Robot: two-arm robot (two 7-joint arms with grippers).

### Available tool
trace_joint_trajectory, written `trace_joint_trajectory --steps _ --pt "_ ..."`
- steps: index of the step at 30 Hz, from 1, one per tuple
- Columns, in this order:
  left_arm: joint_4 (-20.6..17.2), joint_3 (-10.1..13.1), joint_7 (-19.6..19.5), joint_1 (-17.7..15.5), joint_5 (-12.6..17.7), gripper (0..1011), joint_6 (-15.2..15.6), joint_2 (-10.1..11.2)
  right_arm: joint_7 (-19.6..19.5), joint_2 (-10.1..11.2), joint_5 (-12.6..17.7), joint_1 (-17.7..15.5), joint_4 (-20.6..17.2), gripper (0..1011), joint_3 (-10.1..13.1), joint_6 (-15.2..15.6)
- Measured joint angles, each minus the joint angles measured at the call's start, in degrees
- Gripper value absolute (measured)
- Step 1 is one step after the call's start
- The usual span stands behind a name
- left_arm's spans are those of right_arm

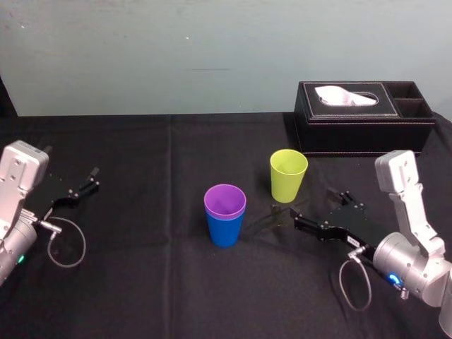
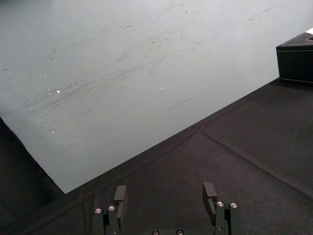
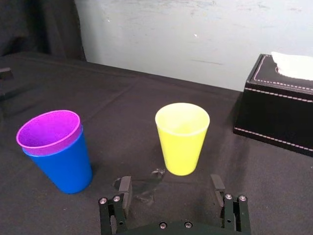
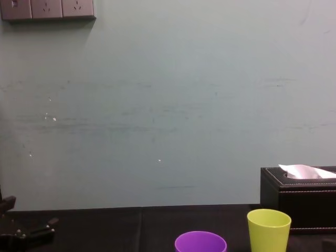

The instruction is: Stack the three plastic cups sequentially using one hand.

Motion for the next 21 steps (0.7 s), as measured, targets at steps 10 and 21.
trace_joint_trajectory --steps 10,21 --pt "0.00 0.00 0.00 0.00 0.00 1010 0.00 0.00 -0.07 -1.33 -0.50 1.32 2.45 1003 -0.30 -0.09" --pt "0.00 0.00 0.00 0.00 0.00 1010 0.00 0.00 -0.42 -2.90 -1.68 3.99 4.57 1003 -1.06 0.60"
